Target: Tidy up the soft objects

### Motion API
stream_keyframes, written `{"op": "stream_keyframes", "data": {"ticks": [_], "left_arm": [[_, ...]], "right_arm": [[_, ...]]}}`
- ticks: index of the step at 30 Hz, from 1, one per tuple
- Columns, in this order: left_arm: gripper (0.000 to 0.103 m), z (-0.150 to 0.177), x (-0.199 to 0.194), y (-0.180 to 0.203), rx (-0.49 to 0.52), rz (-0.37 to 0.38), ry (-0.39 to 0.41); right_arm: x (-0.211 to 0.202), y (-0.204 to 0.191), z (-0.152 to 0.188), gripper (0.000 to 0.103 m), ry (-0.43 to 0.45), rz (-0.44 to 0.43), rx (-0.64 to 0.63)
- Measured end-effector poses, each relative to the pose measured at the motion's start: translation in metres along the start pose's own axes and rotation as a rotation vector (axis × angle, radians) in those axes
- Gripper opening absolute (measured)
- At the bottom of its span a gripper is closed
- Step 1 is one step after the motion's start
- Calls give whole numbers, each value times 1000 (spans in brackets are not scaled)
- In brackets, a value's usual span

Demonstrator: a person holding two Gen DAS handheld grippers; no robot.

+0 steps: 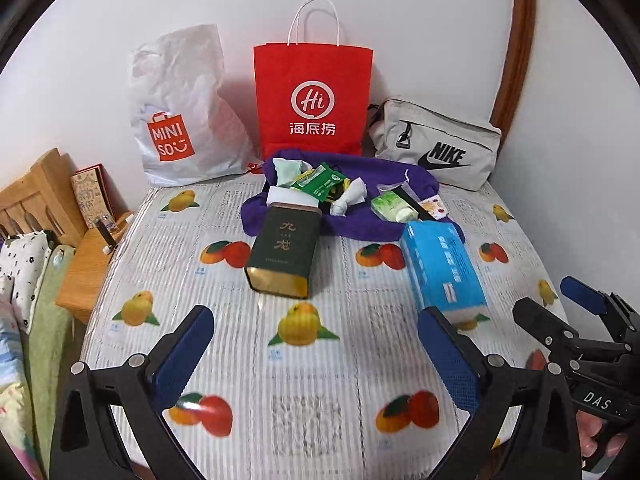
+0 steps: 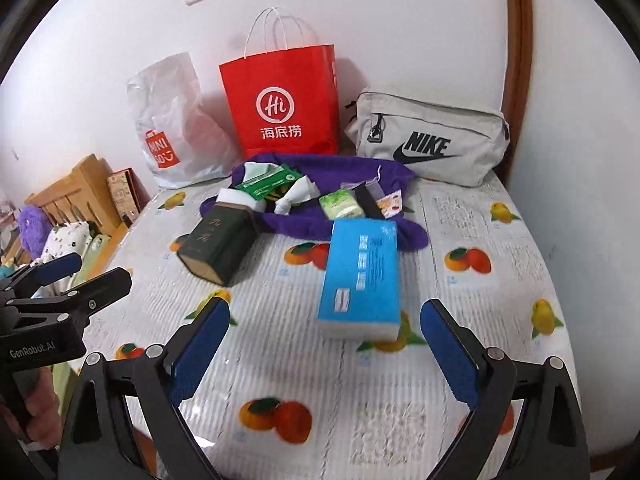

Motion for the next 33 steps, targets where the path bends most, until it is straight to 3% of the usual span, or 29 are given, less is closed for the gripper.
{"op": "stream_keyframes", "data": {"ticks": [13, 33], "left_arm": [[103, 22, -43, 15, 36, -13, 43], [103, 35, -57, 14, 32, -11, 49]], "right_arm": [[-46, 2, 24, 96, 30, 17, 30], [-67, -3, 35, 96, 43, 21, 16]]}}
Point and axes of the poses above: each gripper's, at about its wrist camera, not at the fingertips, and x roughly the way its jaws point, y to its right, z to its underside, the point moved 5 cm from there along x, roughly the way its jaws point, and after that the axes turned 10 degrees about -x, right-handed, at the moved point
